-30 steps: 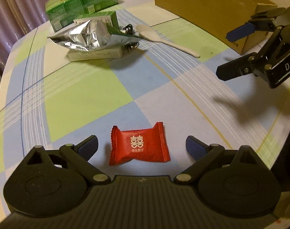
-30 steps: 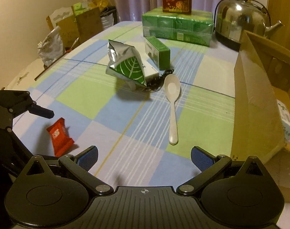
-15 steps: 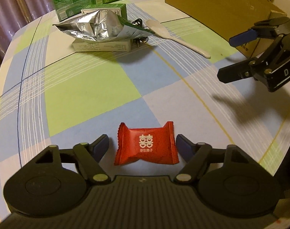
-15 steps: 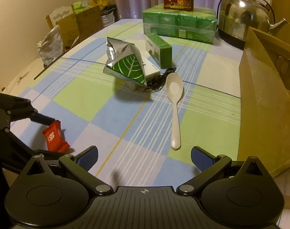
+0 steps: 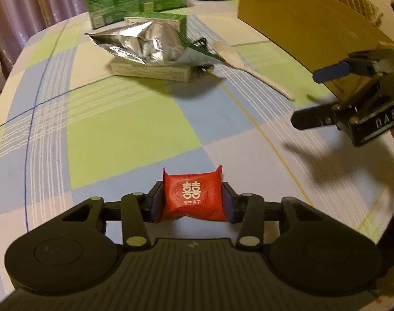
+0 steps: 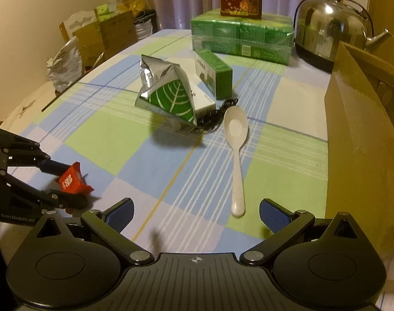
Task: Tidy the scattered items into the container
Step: 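Grasp the red candy packet with the left gripper while the right grasps the white spoon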
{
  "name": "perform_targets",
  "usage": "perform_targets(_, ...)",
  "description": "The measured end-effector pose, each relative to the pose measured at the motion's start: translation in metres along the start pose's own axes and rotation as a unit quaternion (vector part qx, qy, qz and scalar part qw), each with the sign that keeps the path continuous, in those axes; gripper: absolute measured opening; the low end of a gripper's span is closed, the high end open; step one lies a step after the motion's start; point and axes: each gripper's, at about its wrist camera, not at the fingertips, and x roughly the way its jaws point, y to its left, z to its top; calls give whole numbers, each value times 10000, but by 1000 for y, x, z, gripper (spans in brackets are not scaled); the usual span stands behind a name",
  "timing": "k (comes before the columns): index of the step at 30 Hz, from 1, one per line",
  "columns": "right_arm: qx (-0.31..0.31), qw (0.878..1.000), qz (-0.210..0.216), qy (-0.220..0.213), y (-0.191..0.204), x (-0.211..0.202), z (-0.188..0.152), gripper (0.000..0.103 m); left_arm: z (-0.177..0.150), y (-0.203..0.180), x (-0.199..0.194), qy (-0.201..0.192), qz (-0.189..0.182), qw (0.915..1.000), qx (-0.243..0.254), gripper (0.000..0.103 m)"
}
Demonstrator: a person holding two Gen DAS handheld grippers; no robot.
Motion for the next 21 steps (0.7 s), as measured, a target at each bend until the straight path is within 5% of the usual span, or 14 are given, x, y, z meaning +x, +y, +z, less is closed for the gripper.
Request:
perform_targets(8, -107, 9989, -329, -332, -12, 26, 24, 98, 30, 13, 14, -339, 174, 9985, -390, 40)
perform_targets(21, 20, 9968, -657, -460, -36, 86, 47, 60, 48, 32, 38, -617, 218, 9954, -699, 40)
